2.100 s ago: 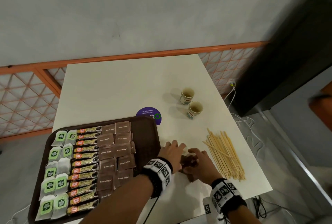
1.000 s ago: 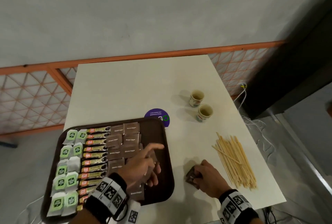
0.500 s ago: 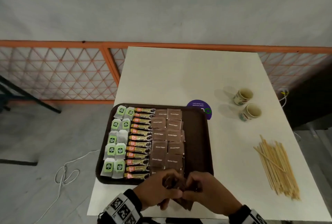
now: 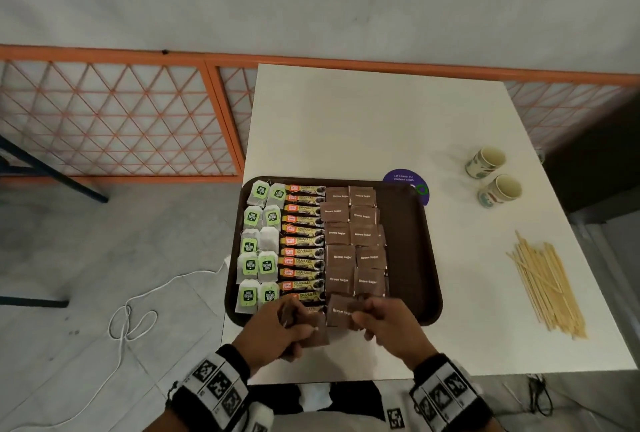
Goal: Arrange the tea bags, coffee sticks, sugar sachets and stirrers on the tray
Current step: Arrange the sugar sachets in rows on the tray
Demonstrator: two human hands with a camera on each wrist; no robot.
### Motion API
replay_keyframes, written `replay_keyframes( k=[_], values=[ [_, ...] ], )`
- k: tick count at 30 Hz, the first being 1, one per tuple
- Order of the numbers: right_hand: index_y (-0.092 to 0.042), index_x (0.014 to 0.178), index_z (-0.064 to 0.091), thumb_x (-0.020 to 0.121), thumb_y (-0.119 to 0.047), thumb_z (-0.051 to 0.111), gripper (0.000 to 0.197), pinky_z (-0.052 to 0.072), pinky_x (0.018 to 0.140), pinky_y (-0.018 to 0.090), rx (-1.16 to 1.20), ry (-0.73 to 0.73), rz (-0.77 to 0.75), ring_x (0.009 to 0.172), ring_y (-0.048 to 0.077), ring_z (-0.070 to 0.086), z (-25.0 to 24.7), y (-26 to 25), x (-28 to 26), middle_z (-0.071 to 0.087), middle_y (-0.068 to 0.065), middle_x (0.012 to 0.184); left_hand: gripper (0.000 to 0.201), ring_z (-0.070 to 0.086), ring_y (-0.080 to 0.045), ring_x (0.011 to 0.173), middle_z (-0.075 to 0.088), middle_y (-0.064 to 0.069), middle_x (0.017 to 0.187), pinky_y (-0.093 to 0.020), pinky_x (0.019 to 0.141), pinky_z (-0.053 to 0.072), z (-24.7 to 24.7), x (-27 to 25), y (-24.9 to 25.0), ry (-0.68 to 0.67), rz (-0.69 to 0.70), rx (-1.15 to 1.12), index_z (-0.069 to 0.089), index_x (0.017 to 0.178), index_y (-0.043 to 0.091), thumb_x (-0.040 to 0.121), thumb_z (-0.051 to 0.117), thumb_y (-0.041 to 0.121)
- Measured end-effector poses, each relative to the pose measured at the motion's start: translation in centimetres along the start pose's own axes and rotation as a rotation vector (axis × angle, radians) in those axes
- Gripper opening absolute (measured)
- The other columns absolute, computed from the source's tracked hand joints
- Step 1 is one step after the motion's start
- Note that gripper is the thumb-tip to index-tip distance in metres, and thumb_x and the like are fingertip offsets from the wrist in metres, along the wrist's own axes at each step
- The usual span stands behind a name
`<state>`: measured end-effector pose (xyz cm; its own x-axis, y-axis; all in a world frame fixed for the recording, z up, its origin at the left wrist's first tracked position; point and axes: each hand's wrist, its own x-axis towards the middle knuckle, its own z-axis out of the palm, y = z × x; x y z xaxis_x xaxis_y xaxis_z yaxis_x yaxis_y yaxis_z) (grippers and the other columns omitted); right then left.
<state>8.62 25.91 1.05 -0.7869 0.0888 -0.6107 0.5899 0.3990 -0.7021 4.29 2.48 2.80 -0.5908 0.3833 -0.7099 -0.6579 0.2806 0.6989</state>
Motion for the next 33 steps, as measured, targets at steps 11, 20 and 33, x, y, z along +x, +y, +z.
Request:
replay_keyframes(
  k=[11,20,33],
  values=[
    [-0.019,0.067,0.063,0.075,-0.035,0.081,0.025,0.049,0.063,0.023,-0.315,0.272,0.102,0.068,0.008,0.061,0.9,-0.3,1.9,0.066,-0.006,0.071,0.015,0.063,-0.024,0.058,0.065,-0.015,0.072,-0.031,0.053,0.051,-2.6,-0.5,0.6,0.026,0.022,-0.096,0.059,0.106,0.003,0.092,0.058,-0.002],
    [-0.01,0.082,0.073,0.086,-0.02,0.071,0.011,0.045,0.054,0.018,-0.015,-0.004,-0.12,0.049,0.007,0.055,2.4,-2.5,-4.1,0.064,-0.003,0.058,0.013,0.066,-0.025,0.061,0.067,-0.016,0.077,-0.03,0.054,0.052,0.5,-0.1,1.4,-0.141,-0.006,0.02,0.059,0.106,0.002,0.094,0.059,0.006],
    [-0.019,0.071,0.07,0.08,-0.022,0.077,0.013,0.041,0.057,0.013,-0.216,0.317,0.114,0.063,0.008,0.057,-2.3,3.1,1.6,0.063,-0.007,0.064,0.041,0.067,-0.04,0.107,0.067,-0.027,0.118,-0.057,0.097,0.048,-1.2,-0.3,1.3,-0.191,-0.175,-0.499,0.059,0.124,-0.002,0.093,0.033,-0.004]
  ],
)
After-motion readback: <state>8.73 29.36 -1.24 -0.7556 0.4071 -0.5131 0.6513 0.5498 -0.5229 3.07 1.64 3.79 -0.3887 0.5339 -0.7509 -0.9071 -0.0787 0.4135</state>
